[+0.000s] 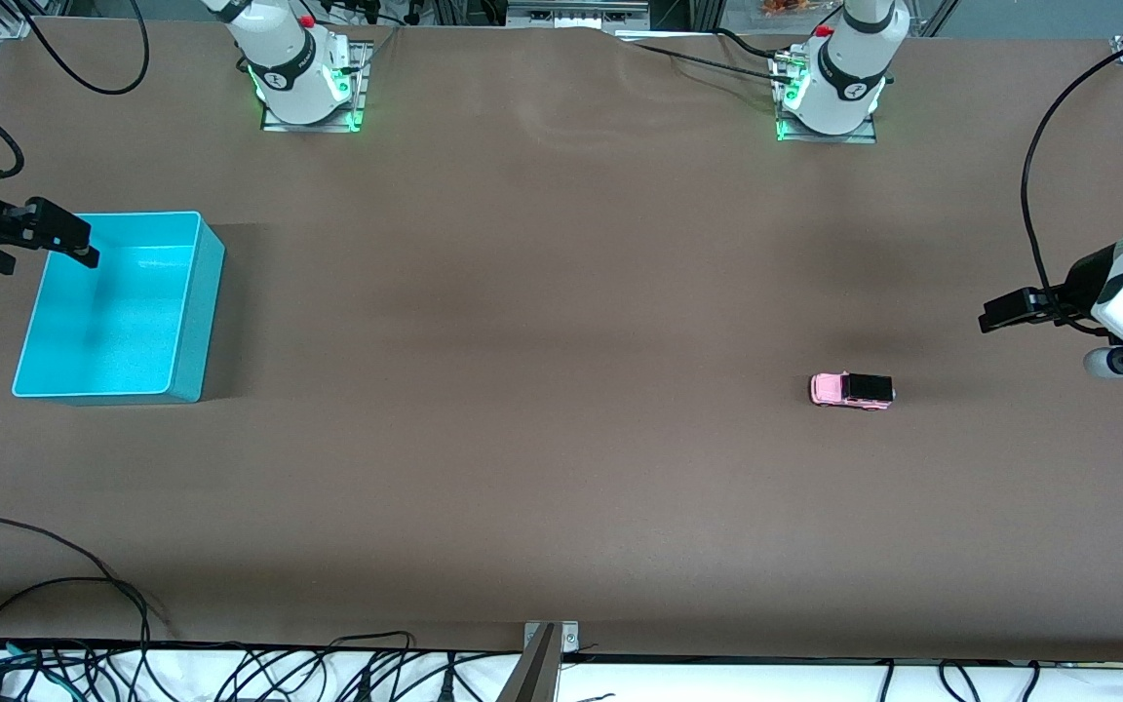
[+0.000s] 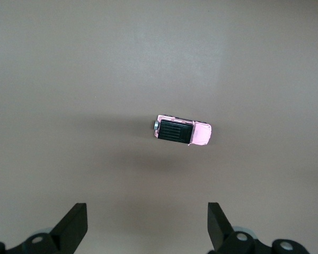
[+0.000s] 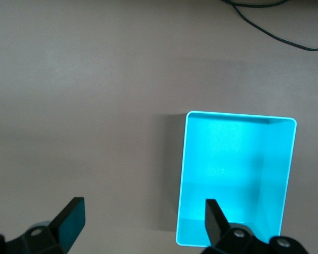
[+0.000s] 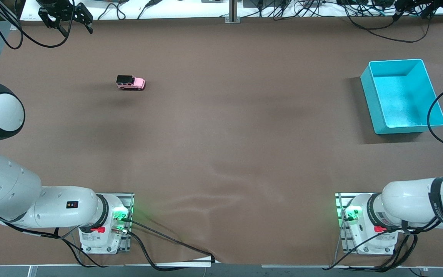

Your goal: Wind and store pink jeep toy

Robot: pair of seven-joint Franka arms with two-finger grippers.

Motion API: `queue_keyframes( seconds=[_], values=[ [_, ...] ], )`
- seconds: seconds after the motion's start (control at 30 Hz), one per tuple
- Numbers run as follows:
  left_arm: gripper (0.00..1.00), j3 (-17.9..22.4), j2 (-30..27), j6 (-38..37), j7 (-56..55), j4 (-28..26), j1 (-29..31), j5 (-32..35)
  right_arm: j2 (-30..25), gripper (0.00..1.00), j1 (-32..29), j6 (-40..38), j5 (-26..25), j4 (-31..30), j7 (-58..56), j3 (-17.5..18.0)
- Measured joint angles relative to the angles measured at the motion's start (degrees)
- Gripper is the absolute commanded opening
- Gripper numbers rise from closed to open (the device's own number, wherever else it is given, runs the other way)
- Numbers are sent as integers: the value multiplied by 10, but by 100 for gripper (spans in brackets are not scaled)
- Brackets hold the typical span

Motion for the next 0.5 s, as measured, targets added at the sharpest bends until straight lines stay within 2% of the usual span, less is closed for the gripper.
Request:
queue_keyframes(
  seconds=[0.5],
  values=[
    [100,0,0,0,1,0,0,0,0,100,-6,1,0,8,0,-3]
  ],
)
